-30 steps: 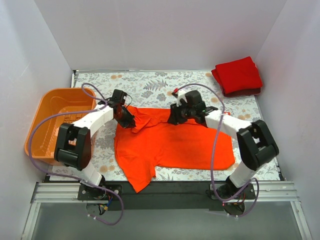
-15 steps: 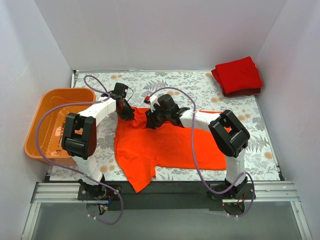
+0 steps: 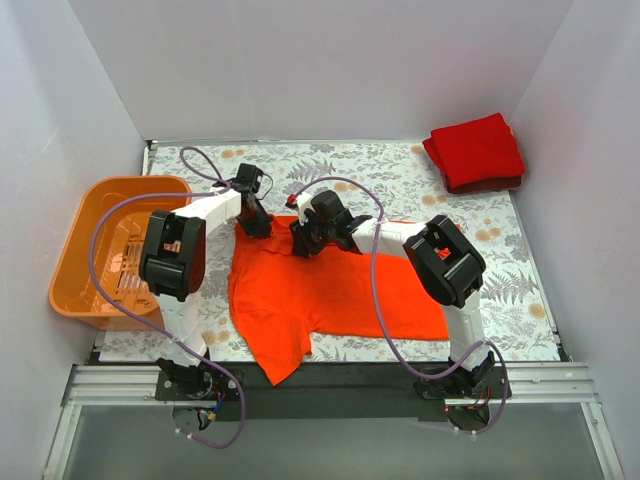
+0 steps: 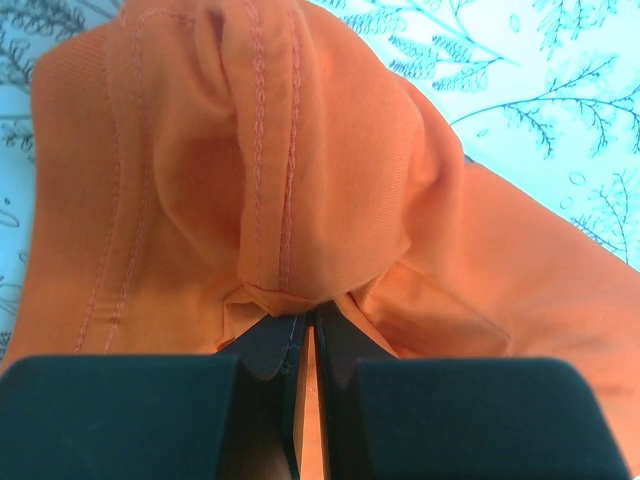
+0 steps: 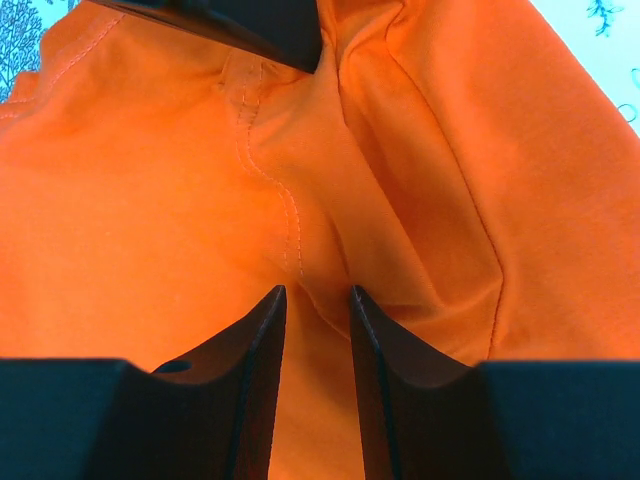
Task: Fold and stack the t-shirts
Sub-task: Fold the tshirt
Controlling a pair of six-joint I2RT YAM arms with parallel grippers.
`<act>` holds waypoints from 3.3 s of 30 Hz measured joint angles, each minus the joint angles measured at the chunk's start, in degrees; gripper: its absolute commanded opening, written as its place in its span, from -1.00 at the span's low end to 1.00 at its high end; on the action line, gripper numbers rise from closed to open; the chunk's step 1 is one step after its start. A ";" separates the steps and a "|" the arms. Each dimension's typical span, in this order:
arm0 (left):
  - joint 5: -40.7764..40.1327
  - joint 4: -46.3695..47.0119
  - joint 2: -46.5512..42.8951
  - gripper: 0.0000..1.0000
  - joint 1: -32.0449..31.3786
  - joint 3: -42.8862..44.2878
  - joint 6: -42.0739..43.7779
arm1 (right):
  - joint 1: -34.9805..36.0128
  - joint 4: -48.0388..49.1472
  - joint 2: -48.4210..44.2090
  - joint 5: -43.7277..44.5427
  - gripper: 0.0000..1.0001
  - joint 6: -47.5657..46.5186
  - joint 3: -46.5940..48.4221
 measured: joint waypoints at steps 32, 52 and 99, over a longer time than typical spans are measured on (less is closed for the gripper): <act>-2.49 -0.46 2.78 -0.95 0.11 3.93 1.68 | 3.67 2.71 0.98 9.16 -0.97 -5.86 -0.28; 2.14 -7.04 -15.93 -0.93 0.11 -2.45 -0.50 | 3.43 -7.43 -9.33 3.43 -0.97 -13.88 -0.26; -11.56 1.95 -14.73 -0.01 2.19 -7.15 -5.57 | -38.80 -14.86 -25.86 5.68 0.10 -1.44 -15.93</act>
